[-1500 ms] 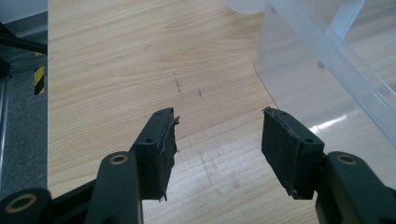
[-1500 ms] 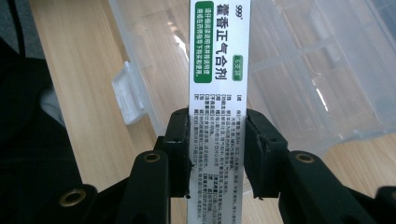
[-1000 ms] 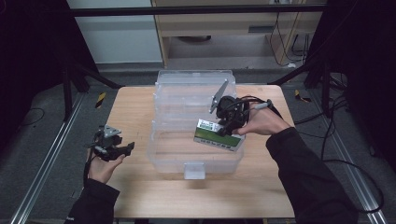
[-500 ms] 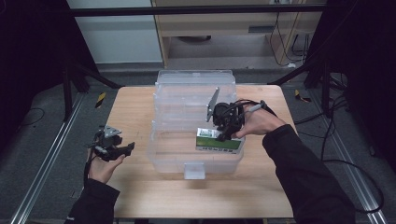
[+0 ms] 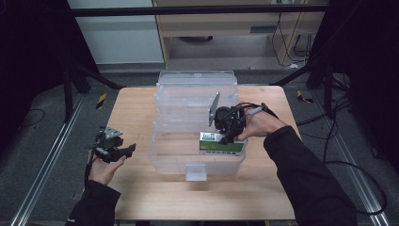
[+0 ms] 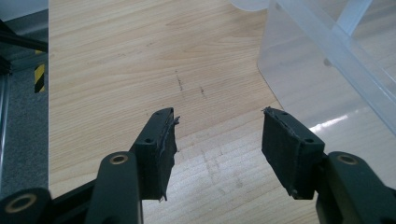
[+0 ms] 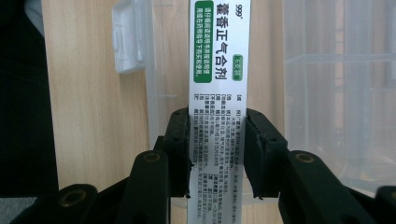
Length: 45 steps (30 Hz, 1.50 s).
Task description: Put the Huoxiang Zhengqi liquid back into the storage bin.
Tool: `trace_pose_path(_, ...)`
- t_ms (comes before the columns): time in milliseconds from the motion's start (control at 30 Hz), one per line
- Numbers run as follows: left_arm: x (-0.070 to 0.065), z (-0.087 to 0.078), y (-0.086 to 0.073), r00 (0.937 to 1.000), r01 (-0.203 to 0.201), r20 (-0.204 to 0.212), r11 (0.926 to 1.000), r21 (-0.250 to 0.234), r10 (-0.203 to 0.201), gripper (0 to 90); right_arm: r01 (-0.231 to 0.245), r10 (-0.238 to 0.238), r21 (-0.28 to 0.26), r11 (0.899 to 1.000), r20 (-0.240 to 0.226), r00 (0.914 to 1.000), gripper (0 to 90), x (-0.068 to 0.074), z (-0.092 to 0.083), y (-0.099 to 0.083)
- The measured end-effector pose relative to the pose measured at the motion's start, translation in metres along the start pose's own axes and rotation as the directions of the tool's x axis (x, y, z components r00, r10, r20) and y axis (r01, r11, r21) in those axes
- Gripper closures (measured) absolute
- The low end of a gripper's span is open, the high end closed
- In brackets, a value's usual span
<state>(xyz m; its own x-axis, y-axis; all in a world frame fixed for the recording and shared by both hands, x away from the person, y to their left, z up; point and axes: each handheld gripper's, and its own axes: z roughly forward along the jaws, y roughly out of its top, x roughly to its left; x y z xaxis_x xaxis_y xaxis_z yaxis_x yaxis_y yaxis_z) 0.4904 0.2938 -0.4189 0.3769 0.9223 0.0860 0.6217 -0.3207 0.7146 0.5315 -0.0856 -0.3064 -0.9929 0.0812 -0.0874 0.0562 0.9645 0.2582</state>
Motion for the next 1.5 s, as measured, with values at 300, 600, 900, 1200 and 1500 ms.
trace_pose_path(300,-0.001,0.001,0.000,1.0000,-0.005,0.000,1.0000,0.005,0.005,43.7,0.014,-0.014,0.009,1.000,-0.015,0.9998,64.8,0.002,0.007,-0.003)
trace_pose_path(600,-0.001,0.001,0.000,1.0000,-0.006,-0.001,1.0000,0.006,0.006,43.6,0.030,-0.029,0.026,0.999,-0.028,0.9992,64.7,0.005,0.017,-0.003)
trace_pose_path(900,-0.002,0.001,0.000,1.0000,-0.008,-0.001,0.9999,0.007,0.008,43.6,0.035,-0.034,0.029,0.999,-0.027,0.9991,64.5,0.006,0.024,-0.004)
trace_pose_path(1200,-0.002,0.002,0.000,1.0000,-0.009,0.000,0.9999,0.009,0.009,43.5,0.043,-0.042,0.043,0.998,-0.020,0.9989,64.2,0.009,0.034,-0.004)
trace_pose_path(1500,-0.002,0.002,0.000,0.9999,-0.010,0.000,0.9999,0.009,0.010,43.4,0.047,-0.046,0.062,0.997,-0.020,0.9987,64.0,0.010,0.037,-0.002)
